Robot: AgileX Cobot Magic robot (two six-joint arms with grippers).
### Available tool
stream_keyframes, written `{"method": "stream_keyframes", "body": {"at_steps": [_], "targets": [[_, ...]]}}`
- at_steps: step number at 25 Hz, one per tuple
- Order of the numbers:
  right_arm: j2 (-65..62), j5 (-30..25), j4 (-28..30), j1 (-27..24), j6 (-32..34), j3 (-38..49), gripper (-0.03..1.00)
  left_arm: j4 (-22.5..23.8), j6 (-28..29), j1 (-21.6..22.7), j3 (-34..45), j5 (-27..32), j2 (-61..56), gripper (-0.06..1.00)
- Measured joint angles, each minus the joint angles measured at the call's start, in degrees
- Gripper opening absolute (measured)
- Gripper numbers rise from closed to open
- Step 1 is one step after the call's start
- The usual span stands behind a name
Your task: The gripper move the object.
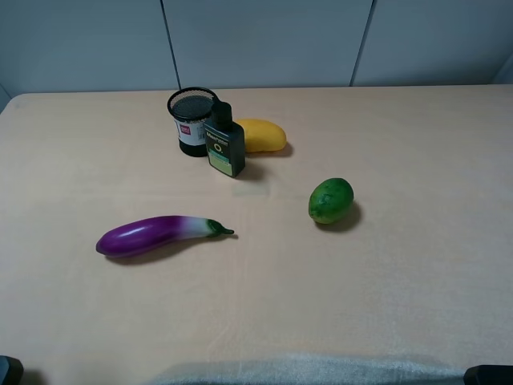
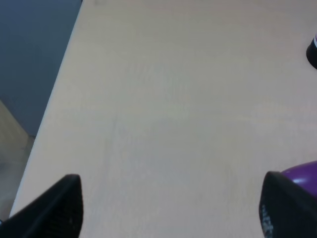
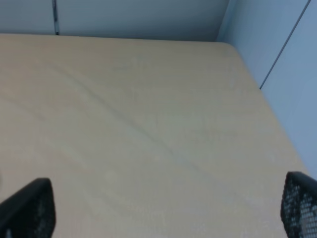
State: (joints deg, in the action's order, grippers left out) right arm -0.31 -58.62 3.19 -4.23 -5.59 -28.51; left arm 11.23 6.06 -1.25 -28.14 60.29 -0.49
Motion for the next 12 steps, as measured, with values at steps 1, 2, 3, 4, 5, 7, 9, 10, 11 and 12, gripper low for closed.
{"method": "stream_keyframes", "body": {"at_steps": [1, 2, 3, 4, 5, 7, 9, 10, 11, 12], "targets": [[0.0, 0.0, 0.0, 0.0, 0.0, 0.0, 0.69, 0.0, 0.0, 0.0, 0.0, 0.0, 0.0, 0.79], [0.0, 0.0, 0.0, 0.0, 0.0, 0.0, 0.69, 0.0, 0.0, 0.0, 0.0, 0.0, 0.0, 0.79], [0.0, 0.0, 0.0, 0.0, 0.0, 0.0, 0.69, 0.0, 0.0, 0.0, 0.0, 0.0, 0.0, 0.79], [0.0, 0.0, 0.1, 0.0, 0.0, 0.0, 0.69, 0.0, 0.0, 0.0, 0.0, 0.0, 0.0, 0.79], [0.0, 0.0, 0.0, 0.0, 0.0, 0.0, 0.69, 0.0, 0.0, 0.0, 0.0, 0.0, 0.0, 0.79], [0.0, 0.0, 0.0, 0.0, 0.0, 0.0, 0.69, 0.0, 0.0, 0.0, 0.0, 0.0, 0.0, 0.79], [0.0, 0.0, 0.0, 0.0, 0.0, 0.0, 0.69, 0.0, 0.0, 0.0, 0.0, 0.0, 0.0, 0.79], [0.0, 0.0, 0.0, 0.0, 0.0, 0.0, 0.69, 0.0, 0.0, 0.0, 0.0, 0.0, 0.0, 0.79], [0.0, 0.0, 0.0, 0.0, 0.0, 0.0, 0.69, 0.0, 0.0, 0.0, 0.0, 0.0, 0.0, 0.79], [0.0, 0.0, 0.0, 0.0, 0.0, 0.0, 0.69, 0.0, 0.0, 0.0, 0.0, 0.0, 0.0, 0.79]]}}
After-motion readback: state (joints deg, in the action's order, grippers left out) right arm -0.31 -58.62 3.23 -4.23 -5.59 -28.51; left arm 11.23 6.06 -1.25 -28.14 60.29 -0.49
